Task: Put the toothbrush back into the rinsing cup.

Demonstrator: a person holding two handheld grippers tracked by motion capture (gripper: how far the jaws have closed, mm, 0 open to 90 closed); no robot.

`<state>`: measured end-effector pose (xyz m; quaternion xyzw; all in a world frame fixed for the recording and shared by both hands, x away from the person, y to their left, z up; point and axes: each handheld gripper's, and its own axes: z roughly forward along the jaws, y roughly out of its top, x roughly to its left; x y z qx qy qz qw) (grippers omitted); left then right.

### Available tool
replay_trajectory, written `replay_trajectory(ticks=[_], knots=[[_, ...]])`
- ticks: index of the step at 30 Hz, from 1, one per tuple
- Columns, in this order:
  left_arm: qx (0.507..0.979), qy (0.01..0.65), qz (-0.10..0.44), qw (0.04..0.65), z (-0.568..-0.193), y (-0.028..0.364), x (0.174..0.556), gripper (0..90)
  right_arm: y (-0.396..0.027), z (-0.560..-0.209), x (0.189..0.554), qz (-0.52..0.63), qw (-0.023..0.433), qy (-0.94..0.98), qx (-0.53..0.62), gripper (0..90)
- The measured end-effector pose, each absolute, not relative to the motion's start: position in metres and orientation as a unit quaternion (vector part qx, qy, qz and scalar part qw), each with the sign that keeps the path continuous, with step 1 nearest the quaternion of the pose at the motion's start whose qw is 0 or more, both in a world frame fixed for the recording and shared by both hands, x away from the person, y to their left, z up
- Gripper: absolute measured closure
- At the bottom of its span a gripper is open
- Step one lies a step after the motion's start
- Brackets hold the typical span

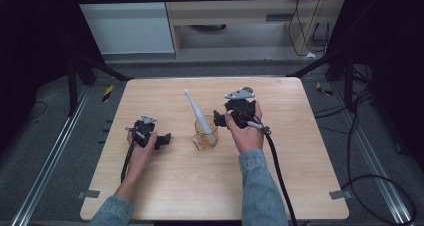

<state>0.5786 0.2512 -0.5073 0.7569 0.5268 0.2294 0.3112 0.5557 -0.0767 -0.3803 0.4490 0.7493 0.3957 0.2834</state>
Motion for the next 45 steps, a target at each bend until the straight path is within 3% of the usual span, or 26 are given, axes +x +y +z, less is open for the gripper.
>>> replay_trajectory(ticks=[21,45], knots=[[0.757,0.527,0.229,0.311,-0.507,0.251,0.579,0.0,-0.132,-0.393,0.556,0.38,0.302,0.722,0.494,8.3],[0.757,0.526,0.229,0.311,-0.507,0.251,0.579,0.0,-0.172,-0.439,0.558,0.322,0.293,0.723,0.537,9.4]])
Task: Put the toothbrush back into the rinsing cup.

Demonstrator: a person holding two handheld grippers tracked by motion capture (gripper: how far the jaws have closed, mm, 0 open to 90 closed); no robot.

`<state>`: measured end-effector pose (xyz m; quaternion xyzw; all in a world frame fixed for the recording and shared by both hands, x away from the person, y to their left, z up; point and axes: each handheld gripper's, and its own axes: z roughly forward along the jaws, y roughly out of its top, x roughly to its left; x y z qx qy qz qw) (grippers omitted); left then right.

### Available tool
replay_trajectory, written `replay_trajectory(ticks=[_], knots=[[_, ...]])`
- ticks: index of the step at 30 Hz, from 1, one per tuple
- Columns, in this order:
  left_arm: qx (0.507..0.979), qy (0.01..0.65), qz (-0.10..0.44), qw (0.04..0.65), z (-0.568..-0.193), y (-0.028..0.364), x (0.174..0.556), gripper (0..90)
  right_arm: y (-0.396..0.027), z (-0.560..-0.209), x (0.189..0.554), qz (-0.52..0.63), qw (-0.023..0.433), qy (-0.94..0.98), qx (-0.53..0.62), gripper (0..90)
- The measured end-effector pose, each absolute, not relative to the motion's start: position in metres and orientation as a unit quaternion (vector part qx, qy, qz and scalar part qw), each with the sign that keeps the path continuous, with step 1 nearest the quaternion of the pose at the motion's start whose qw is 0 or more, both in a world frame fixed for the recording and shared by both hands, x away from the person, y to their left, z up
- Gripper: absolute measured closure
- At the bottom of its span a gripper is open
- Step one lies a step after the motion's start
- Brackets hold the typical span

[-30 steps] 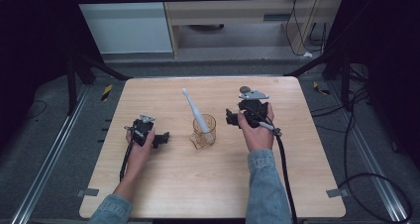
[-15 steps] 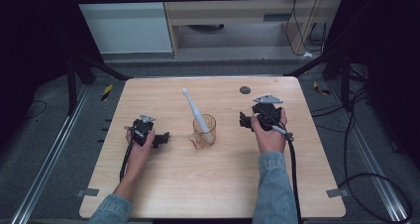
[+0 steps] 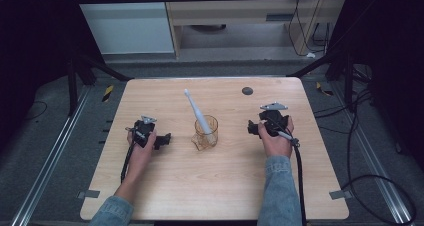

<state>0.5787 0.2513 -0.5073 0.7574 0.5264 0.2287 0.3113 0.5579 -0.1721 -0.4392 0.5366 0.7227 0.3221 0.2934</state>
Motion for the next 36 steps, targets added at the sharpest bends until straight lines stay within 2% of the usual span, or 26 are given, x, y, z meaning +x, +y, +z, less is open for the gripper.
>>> replay_trajectory(ticks=[8,22,36], knots=[[0.758,0.526,0.229,0.311,-0.507,0.251,0.579,0.0,-0.182,-0.46,0.559,0.301,0.275,0.728,0.551,9.4],[0.758,0.526,0.229,0.311,-0.507,0.251,0.579,0.0,-0.207,-0.482,0.561,0.29,0.276,0.703,0.588,9.1],[0.758,0.526,0.228,0.311,-0.507,0.251,0.579,0.0,-0.209,-0.503,0.57,0.269,0.281,0.685,0.616,7.7]])
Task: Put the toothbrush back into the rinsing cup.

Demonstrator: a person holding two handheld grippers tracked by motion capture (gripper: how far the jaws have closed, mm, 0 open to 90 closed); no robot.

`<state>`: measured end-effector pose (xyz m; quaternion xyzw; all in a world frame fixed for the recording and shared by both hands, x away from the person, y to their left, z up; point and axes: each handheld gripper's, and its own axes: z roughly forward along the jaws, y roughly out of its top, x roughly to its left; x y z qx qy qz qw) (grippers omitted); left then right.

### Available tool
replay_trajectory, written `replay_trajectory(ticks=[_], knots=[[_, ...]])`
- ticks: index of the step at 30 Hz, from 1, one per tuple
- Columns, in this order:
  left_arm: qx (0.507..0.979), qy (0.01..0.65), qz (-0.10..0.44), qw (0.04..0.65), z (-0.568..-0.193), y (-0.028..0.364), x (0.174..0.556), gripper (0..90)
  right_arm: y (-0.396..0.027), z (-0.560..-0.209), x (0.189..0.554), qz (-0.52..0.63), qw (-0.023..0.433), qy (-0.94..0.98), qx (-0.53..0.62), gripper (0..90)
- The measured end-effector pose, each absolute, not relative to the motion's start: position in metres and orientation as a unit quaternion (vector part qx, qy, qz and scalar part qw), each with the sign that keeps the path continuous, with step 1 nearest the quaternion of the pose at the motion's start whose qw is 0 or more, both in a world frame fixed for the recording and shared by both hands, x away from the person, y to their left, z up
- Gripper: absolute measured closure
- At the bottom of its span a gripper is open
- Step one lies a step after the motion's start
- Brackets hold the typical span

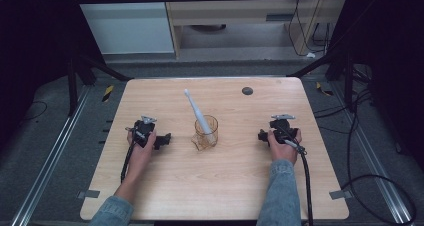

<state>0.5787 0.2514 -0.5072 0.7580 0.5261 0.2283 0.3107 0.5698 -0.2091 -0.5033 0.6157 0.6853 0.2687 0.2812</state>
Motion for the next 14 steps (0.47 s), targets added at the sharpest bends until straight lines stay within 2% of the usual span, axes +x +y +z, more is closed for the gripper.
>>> replay_trajectory(ticks=[12,14], knots=[[0.758,0.526,0.228,0.311,-0.5073,0.2514,0.5787,0.0,-0.2124,-0.5106,0.5721,0.295,0.268,0.676,0.62,4.2],[0.758,0.526,0.228,0.311,-0.5071,0.2514,0.5788,0.0,-0.2108,-0.5111,0.5711,0.287,0.269,0.664,0.636,0.3]])
